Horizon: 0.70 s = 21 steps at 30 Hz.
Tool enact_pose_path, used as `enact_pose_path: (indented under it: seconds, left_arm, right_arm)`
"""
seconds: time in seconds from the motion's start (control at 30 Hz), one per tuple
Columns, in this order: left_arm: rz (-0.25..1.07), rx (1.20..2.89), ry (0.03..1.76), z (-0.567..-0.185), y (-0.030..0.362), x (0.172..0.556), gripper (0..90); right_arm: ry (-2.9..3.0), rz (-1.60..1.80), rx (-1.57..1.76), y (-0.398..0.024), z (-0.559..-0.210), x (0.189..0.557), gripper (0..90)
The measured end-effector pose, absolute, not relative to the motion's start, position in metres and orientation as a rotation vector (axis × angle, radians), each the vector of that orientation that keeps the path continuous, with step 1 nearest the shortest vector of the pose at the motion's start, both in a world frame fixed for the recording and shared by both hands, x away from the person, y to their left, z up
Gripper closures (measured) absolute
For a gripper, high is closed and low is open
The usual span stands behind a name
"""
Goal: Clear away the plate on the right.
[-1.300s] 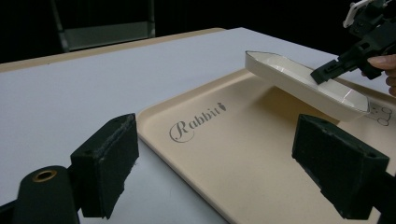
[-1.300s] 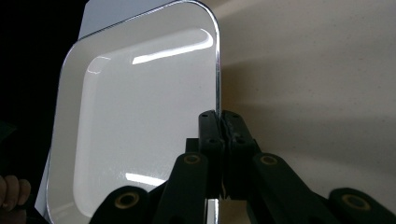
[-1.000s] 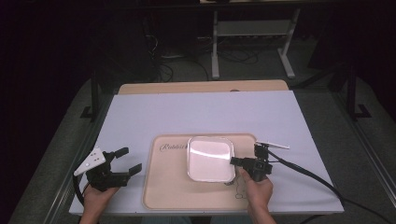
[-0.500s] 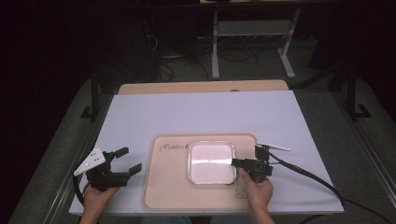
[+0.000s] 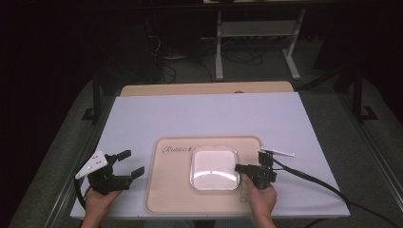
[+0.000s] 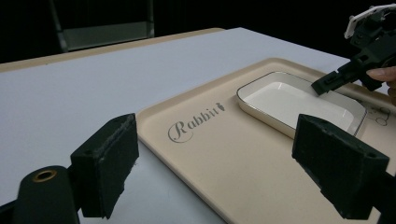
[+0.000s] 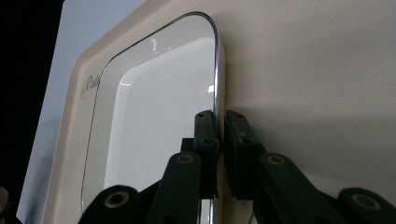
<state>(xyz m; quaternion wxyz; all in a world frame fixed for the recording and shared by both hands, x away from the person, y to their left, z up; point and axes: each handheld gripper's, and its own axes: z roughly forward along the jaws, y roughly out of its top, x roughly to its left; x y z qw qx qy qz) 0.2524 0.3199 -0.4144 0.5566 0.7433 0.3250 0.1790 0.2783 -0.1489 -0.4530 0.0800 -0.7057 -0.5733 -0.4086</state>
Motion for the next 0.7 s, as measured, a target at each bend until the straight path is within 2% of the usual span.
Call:
enact_pose_path:
  seconds: [0.5,0.7]
  left_arm:
    - [0.422,1.755,0.766,-0.4146,0.3195,0.2527,14.4]
    - [0.42,1.755,0.766,-0.4148,0.3193,0.2528,14.4]
  right_arm:
    - [-1.731,-1.218,-2.074,-0.1482,-0.4538,0.2772,81.9]
    - [-1.735,-1.259,-2.06,-0.1505,-0.4491,0.2777,72.6]
